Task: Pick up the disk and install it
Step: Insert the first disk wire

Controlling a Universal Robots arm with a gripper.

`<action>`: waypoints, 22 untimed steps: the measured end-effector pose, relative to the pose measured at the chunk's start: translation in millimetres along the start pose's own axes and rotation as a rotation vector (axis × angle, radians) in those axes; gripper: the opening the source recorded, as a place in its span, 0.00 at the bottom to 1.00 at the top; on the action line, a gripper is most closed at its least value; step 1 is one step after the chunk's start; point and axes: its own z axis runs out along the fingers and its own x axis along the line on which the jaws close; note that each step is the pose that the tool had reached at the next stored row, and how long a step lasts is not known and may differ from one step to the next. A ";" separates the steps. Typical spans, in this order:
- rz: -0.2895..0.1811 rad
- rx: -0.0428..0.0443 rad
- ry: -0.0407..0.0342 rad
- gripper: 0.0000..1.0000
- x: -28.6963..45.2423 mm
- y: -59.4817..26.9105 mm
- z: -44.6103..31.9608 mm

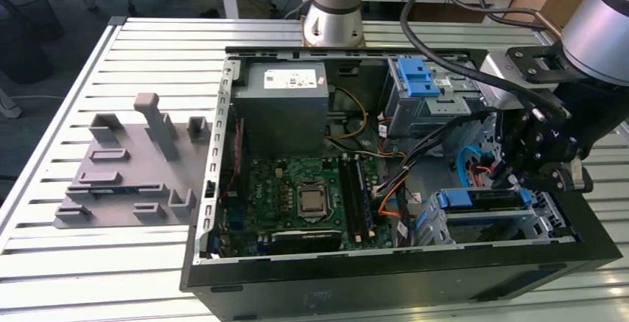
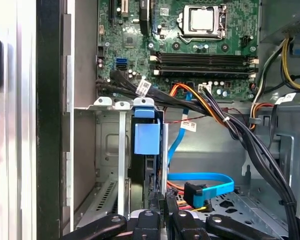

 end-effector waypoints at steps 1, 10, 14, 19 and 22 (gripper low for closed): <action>0.000 0.0015 0.0001 0.16 0.4 0.2 0.2; -0.001 0.0048 0.0002 0.16 2.8 0.6 2.0; 0.000 0.0048 0.0002 0.16 4.0 0.6 2.2; 0.000 0.0048 0.0001 0.16 4.7 0.7 2.8; 0.000 0.0048 0.0004 0.16 4.8 0.7 3.1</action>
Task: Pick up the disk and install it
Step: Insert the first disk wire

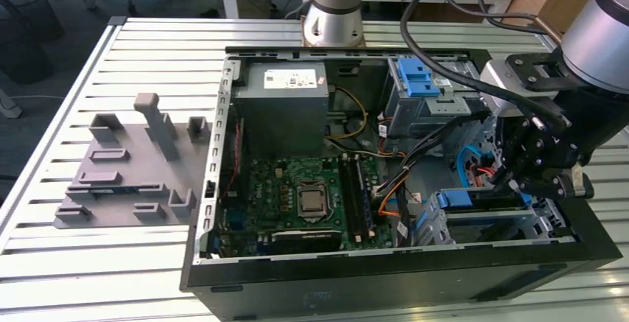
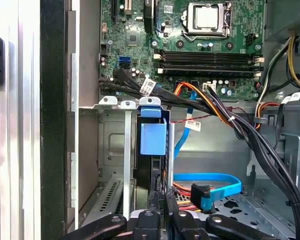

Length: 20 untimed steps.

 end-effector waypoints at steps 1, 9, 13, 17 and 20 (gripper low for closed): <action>0.000 0.0000 -0.0001 0.16 0.0 0.0 0.2; 0.002 0.0000 0.0000 0.16 0.1 0.1 1.5; 0.002 0.0000 -0.0001 0.16 0.1 0.1 1.6; 0.006 0.0000 -0.0002 0.16 0.1 0.1 1.5; 0.010 0.0000 0.0001 0.16 0.1 0.0 0.7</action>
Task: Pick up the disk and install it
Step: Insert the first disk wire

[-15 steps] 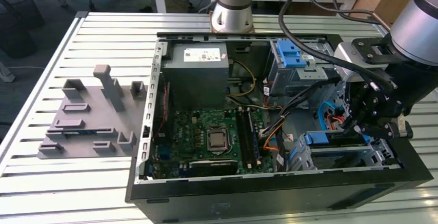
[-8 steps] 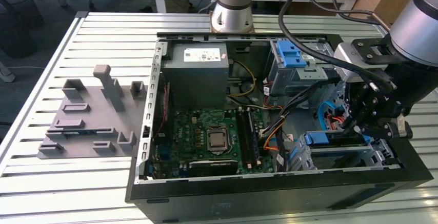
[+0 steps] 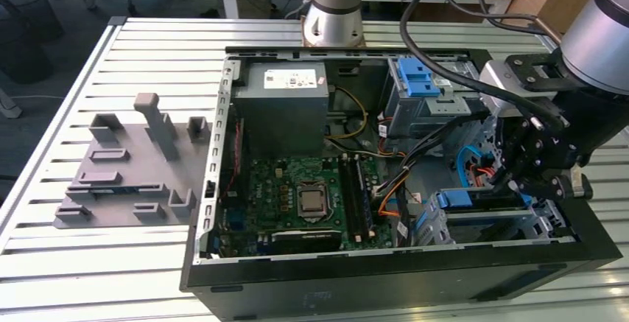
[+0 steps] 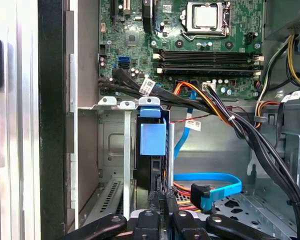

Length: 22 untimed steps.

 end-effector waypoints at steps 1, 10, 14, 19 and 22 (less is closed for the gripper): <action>0.001 0.0001 0.0000 0.16 0.0 0.0 0.0; 0.028 0.0001 0.0014 0.16 0.0 0.0 0.2; 0.028 0.0001 0.0012 0.16 0.0 -0.2 1.6; 0.028 -0.0002 0.0012 0.16 0.0 -0.1 3.4; 0.028 -0.0032 0.0009 0.16 0.0 -0.1 5.1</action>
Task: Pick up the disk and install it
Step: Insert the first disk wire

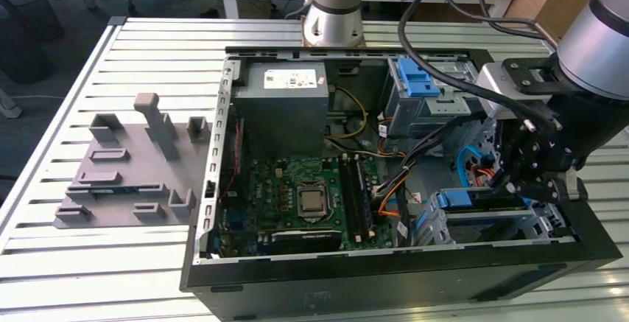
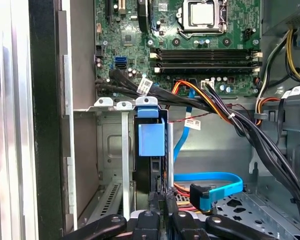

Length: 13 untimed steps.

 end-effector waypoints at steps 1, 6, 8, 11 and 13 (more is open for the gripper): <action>0.000 -0.0007 0.0003 0.16 0.0 0.0 0.3; 0.000 -0.0011 0.0008 0.16 0.0 0.0 0.6; 0.000 -0.0009 0.0066 0.18 -0.2 0.0 0.0; 0.000 -0.0008 0.0120 0.24 -0.4 0.0 -1.3; -0.001 -0.0009 0.0146 0.24 -0.6 -0.1 -2.2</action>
